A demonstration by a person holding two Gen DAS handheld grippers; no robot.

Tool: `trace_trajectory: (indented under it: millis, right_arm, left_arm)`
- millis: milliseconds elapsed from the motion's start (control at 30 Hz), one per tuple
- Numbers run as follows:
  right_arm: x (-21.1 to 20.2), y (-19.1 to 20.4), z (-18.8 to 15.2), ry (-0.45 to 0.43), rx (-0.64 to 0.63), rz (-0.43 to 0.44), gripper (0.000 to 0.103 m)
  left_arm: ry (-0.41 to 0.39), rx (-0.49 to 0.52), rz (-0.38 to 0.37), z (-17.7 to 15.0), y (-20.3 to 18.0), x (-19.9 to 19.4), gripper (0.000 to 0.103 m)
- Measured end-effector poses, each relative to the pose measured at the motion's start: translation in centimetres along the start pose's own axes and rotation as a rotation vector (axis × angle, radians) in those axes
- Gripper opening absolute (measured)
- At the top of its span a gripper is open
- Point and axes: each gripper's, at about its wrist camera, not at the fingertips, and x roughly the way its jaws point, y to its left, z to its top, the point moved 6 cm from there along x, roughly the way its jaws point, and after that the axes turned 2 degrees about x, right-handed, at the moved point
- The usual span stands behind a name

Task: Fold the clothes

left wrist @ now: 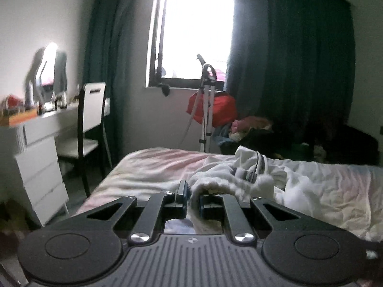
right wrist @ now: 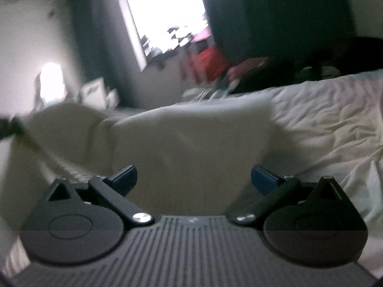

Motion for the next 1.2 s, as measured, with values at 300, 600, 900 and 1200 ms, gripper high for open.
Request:
trace_trajectory:
  millis: [300, 600, 900, 1200]
  right_arm:
    - [2.2, 3.5, -5.8, 0.232, -0.105, -0.018, 0.103]
    - [5.6, 2.3, -7.7, 0.272, -0.056, -0.204, 0.103]
    - [1.3, 2.0, -1.0, -0.185, -0.068, -0.307, 0.082]
    - [6.7, -0.6, -6.6, 0.257, 0.013, -0.315, 0.077]
  left_arm:
    - [-0.089, -0.059, 0.003, -2.2, 2.0, -0.3, 0.010]
    - [-0.035, -0.237, 0.025, -5.0, 6.6, 3.4, 0.010]
    - [-0.010, -0.306, -0.008, -5.1, 7.3, 4.3, 0.010]
    - [0.043, -0.314, 0.021, -6.1, 7.3, 5.1, 0.010]
